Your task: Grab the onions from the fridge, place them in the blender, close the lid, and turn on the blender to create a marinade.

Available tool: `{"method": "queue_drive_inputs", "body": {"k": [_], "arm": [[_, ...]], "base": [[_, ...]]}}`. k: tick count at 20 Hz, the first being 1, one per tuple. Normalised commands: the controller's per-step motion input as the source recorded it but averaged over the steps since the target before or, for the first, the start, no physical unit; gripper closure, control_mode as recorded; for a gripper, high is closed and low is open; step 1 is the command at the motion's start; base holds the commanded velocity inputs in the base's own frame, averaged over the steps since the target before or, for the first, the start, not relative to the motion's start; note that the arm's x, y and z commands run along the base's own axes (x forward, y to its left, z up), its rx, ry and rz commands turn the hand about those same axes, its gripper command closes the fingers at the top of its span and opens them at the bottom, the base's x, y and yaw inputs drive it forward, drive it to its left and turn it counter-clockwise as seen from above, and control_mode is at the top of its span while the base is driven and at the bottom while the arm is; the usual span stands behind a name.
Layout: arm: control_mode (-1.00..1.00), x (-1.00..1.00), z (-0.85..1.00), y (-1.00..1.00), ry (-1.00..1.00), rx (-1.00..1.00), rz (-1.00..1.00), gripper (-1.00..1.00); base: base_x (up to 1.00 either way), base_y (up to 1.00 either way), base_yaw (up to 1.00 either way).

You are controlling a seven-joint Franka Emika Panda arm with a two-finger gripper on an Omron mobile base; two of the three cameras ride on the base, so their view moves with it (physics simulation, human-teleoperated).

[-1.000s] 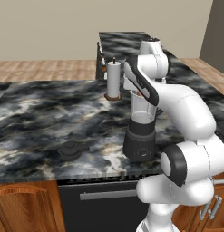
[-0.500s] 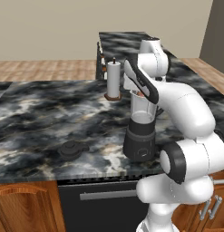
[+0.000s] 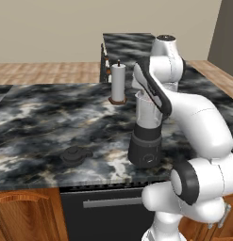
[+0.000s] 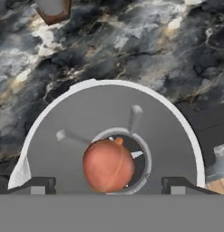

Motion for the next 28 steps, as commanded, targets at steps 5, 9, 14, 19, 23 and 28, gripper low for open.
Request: {"method": "queue_drive_inputs", "body": {"k": [5, 9, 14, 19, 23, 28], "arm": [[-1.0, -0.41, 0.26, -0.01, -0.14, 0.01, 0.0, -1.0], [-1.0, -0.88, 0.09, -0.09, -0.21, 0.03, 0.0, -1.0], [-1.0, -1.0, -0.24, -0.14, -0.23, 0.03, 0.0, -1.0], [-1.0, -0.91, -0.77, -0.1, -0.08, -0.07, 0.0, -1.0], [-1.0, -0.12, -0.82, 0.26, 0.33, -0.12, 0.04, -1.0], [-1.0, -0.09, -0.36, -0.02, 0.04, 0.0, 0.02, -1.0]], "base": [[0.0, 0.0, 0.0], [0.0, 0.0, 0.0], [0.0, 0.0, 0.0], [0.0, 0.0, 0.0], [0.0, 0.0, 0.0], [0.0, 0.0, 0.0]]}}
